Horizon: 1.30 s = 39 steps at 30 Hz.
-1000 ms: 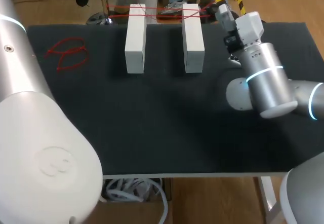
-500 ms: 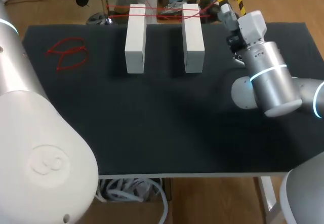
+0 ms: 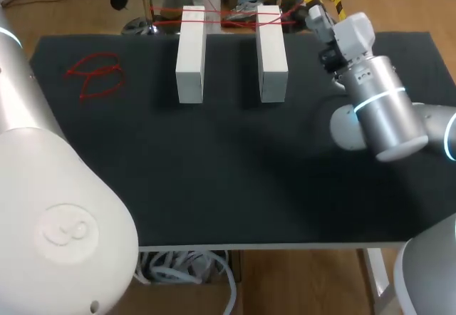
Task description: Grab the tape and strap the tape.
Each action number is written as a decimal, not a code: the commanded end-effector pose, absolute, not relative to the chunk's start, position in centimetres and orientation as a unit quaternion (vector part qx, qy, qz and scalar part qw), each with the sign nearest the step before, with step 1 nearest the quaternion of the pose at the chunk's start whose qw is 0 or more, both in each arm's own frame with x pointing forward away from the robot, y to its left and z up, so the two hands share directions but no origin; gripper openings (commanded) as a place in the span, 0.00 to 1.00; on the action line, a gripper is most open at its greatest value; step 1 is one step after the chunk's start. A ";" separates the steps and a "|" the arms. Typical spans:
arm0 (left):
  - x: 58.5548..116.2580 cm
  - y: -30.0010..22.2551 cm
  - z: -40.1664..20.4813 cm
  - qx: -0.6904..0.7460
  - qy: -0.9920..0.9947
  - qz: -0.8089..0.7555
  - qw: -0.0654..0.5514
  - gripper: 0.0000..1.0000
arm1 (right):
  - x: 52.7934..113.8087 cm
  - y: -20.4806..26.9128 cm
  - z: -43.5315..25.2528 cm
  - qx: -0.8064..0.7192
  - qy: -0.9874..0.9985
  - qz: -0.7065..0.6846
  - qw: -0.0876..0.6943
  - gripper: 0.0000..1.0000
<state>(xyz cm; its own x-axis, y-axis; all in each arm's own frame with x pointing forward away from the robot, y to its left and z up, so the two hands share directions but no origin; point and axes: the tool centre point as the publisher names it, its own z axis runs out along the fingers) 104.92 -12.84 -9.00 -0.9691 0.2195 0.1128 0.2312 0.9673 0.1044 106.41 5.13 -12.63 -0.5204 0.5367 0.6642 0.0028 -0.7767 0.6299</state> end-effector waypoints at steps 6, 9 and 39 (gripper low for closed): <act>104.9 -12.8 -9.0 -0.114 -0.990 -0.059 0.050 0.00 | 106.4 4.8 -9.5 0.432 0.405 0.774 0.226 0.00; 104.9 -12.8 -9.0 -0.114 -0.990 -0.059 0.050 0.00 | 106.5 4.9 -9.0 0.414 0.437 0.758 0.251 0.00; 104.9 -12.8 -9.0 -0.114 -0.990 -0.059 0.050 0.00 | 106.2 5.2 -7.3 0.226 0.585 0.512 0.587 0.00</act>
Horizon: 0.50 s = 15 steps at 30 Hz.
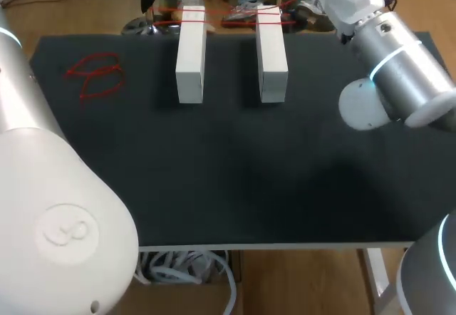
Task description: Grab the tape and strap the tape.
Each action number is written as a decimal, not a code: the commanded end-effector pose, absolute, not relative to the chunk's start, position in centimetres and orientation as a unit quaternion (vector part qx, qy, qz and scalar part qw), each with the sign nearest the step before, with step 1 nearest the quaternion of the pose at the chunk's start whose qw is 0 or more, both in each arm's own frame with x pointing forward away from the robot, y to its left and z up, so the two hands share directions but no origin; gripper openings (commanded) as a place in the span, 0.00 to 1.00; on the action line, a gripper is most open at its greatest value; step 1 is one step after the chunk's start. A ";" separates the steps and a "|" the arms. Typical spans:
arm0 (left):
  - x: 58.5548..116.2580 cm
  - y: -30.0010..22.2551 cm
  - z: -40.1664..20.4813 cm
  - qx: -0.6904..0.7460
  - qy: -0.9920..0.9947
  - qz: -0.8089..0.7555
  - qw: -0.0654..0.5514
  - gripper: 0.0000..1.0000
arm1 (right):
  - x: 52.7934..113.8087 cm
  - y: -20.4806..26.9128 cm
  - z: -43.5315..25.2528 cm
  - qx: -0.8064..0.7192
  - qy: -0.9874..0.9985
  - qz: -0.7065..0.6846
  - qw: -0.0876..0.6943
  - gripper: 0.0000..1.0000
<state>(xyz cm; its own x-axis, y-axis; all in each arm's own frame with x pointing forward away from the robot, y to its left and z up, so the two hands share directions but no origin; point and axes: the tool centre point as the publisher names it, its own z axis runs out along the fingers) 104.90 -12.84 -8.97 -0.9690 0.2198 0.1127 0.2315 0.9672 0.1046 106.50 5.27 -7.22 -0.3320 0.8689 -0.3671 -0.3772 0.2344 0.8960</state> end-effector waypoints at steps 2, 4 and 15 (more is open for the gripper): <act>104.9 -12.8 -9.0 -0.114 -0.990 -0.059 0.050 0.00 | 106.2 4.7 -7.3 0.224 0.581 0.509 0.594 0.00; 104.9 -12.8 -9.0 -0.114 -0.990 -0.059 0.050 0.00 | 105.9 4.2 -7.1 0.219 0.574 0.497 0.613 0.00; 104.9 -12.8 -9.0 -0.114 -0.990 -0.059 0.050 0.00 | 103.7 4.9 -6.9 0.327 0.548 0.470 0.610 0.00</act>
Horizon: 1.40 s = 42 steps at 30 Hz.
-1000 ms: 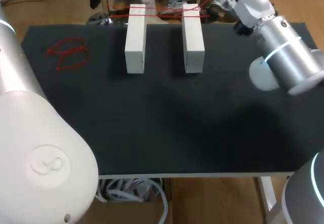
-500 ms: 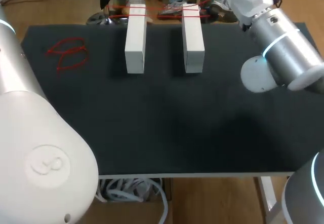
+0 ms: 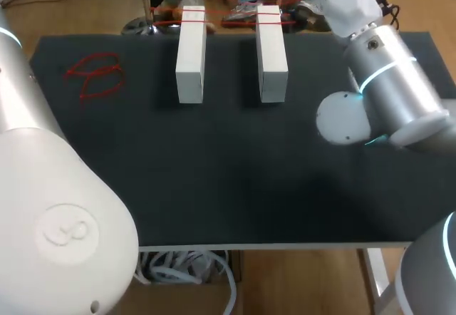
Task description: Grab the tape and strap the tape.
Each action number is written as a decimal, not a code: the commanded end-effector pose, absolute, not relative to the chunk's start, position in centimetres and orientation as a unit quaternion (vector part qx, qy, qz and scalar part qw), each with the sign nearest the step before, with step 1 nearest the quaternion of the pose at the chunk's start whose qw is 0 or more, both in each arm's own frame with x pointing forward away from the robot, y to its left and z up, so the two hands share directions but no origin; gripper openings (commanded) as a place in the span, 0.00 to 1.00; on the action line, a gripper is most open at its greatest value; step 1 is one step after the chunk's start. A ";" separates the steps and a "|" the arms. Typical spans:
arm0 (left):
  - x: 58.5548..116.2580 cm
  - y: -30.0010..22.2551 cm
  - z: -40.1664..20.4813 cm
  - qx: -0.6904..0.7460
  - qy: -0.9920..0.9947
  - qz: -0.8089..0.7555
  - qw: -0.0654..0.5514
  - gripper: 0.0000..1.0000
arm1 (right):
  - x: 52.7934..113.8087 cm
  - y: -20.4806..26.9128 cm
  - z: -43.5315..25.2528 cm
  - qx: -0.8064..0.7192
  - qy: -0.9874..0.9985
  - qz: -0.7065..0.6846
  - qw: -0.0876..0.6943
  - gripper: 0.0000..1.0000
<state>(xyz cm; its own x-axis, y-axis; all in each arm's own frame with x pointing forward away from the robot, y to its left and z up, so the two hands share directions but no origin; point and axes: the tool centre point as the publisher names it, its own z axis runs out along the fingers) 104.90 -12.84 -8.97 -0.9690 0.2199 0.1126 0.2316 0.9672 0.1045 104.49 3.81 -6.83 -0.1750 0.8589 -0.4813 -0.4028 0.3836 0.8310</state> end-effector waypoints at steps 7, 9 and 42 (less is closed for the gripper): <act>104.9 -12.8 -9.0 -0.114 -0.990 -0.059 0.050 0.00 | 103.1 5.6 -7.1 0.433 0.519 0.476 0.562 0.00; 104.9 -12.8 -9.0 -0.114 -0.990 -0.059 0.050 0.00 | 102.9 5.7 -7.0 0.467 0.511 0.474 0.544 0.00; 104.9 -12.8 -9.0 -0.114 -0.990 -0.059 0.050 0.00 | 102.9 3.8 -8.5 0.591 0.587 0.326 0.447 0.00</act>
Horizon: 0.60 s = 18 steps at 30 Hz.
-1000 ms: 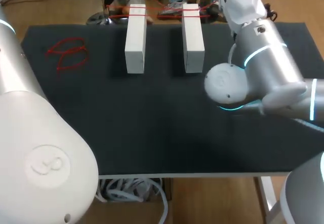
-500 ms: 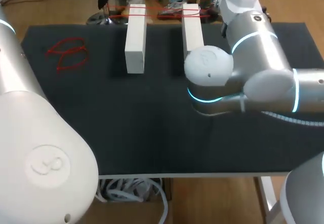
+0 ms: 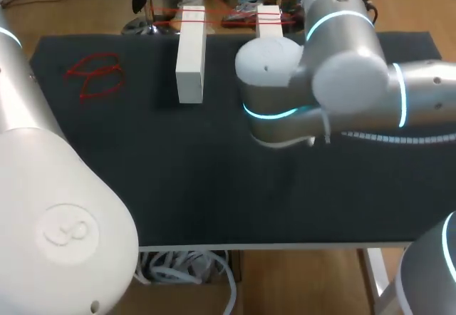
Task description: Grab the tape and strap the tape.
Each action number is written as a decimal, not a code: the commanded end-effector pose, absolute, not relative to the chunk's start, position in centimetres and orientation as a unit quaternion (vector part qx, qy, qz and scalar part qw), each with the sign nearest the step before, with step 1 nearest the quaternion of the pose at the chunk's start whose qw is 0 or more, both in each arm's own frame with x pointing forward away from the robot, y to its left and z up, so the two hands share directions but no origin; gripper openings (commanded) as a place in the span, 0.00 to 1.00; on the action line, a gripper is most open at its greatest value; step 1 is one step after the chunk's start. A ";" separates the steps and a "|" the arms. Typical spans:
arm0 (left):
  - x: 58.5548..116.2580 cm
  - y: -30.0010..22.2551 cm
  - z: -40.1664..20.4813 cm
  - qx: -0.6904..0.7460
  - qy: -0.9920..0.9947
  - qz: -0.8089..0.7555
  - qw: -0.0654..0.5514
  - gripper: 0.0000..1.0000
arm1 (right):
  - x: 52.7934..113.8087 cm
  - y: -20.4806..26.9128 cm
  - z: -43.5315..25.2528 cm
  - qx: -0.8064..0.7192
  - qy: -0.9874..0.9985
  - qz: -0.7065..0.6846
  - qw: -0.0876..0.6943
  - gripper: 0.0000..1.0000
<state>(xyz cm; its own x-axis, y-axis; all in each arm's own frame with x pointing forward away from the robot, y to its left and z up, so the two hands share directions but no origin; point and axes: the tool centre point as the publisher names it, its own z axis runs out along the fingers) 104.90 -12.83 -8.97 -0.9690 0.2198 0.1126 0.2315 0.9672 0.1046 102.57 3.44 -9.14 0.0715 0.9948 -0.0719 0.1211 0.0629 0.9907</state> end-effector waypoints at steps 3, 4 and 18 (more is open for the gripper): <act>104.9 -12.8 -9.0 -0.114 -0.990 -0.059 0.050 0.00 | 103.1 3.8 -8.5 0.546 0.608 0.313 0.484 0.00; 104.9 -12.8 -9.0 -0.114 -0.990 -0.059 0.050 0.00 | 103.3 3.9 -8.6 0.509 0.631 0.321 0.490 0.00; 104.9 -12.8 -9.0 -0.114 -0.990 -0.059 0.050 0.00 | 103.6 6.3 -8.2 0.331 0.704 0.291 0.557 0.00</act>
